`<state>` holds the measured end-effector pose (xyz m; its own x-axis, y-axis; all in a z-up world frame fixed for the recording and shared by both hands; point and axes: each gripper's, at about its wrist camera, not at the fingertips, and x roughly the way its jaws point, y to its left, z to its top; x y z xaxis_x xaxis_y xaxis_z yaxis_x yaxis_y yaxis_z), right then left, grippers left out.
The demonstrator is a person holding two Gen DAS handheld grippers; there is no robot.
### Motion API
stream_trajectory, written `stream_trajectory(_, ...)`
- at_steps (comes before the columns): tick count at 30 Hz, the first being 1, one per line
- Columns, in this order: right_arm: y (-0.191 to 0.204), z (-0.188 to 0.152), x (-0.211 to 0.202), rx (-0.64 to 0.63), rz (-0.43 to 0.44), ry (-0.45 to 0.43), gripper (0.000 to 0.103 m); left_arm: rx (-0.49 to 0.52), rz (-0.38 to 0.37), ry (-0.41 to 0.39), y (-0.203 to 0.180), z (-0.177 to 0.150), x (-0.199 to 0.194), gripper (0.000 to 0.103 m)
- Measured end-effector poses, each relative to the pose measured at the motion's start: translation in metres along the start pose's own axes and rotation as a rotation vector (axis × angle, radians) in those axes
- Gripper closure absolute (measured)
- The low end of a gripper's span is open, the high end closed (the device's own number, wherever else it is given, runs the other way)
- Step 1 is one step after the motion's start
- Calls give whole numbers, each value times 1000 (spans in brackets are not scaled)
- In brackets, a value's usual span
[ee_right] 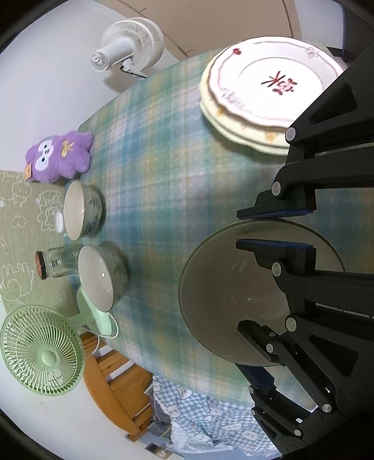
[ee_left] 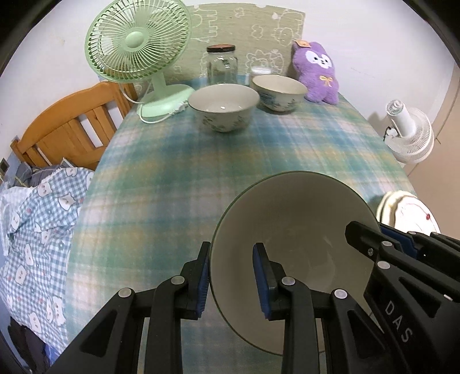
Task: Organize plates and bowls
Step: 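Lift the large bowl with both grippers and carry it toward the plate stack, then lower the large bowl beside the plate stack and open both grippers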
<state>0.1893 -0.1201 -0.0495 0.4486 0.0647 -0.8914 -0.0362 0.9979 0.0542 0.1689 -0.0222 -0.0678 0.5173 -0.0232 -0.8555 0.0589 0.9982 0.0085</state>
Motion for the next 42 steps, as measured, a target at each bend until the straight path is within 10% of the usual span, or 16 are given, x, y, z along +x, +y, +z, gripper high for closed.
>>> stream_trajectory(17, -18, -33, 17, -4, 0, 20, 84, -25, 24, 32, -19, -31, 11, 76)
stream_trajectory(23, -20, -27, 20, 24, -1, 44, 83, -41, -21, 54, -16, -27, 14, 52)
stream_trajectory(26, -17, -24, 17, -5, -8, 42, 62, -50, -18, 53, -12, -25, 12, 40)
stream_trajectory(28, -16, -22, 13, -7, -24, 33, 28, -56, -22, 49, -8, -22, 9, 31)
stream_trajectory(42, -6, 27, -40, -9, 22, -86, 28, -47, -5, -67, 11, 35, -40, 17)
